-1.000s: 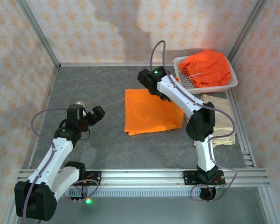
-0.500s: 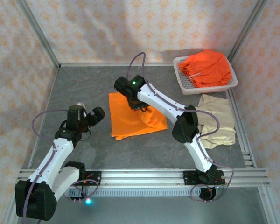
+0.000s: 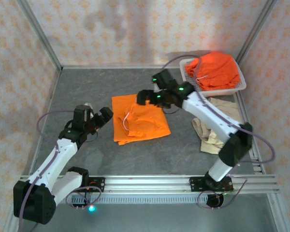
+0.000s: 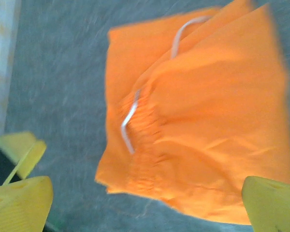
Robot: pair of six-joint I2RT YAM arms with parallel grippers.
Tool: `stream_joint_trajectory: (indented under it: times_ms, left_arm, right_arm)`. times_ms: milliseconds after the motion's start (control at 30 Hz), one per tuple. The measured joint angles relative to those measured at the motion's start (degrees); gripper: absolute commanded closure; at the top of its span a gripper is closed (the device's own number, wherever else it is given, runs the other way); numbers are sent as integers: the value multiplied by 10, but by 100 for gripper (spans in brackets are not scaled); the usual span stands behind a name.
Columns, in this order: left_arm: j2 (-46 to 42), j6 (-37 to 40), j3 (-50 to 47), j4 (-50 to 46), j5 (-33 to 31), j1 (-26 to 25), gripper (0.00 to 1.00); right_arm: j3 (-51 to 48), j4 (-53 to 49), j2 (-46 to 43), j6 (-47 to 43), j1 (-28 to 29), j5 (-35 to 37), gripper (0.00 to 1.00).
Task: Fold and stack the shorts
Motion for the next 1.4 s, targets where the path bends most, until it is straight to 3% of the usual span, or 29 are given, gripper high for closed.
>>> stream_joint_trajectory:
  times_ms: [133,333,767,867,1167,1400]
  left_arm:
    - [59,-41,49,-2,-9,-75,2]
    - [172,-90,84,-3,-14,-151,8]
    - [339,-130,137,6,-14,-186,28]
    - [364,-137,143,12,-12,-192,38]
    - [379,-119,191,-14,-24,-200,97]
    - [341,-71,268,-85,-56,-200,100]
  right_arm:
    - [-89,31,-51,12,-62,19,0]
    - [-168,43,-53,22,-89,26,0]
    - [-217,63,-101,24,-118,35,0]
    - [-228,64,-107,24,-123,37,0]
    - [-249,64,-118,24,-136,39,0]
    - [-256,64,-139,19,-163,41,0]
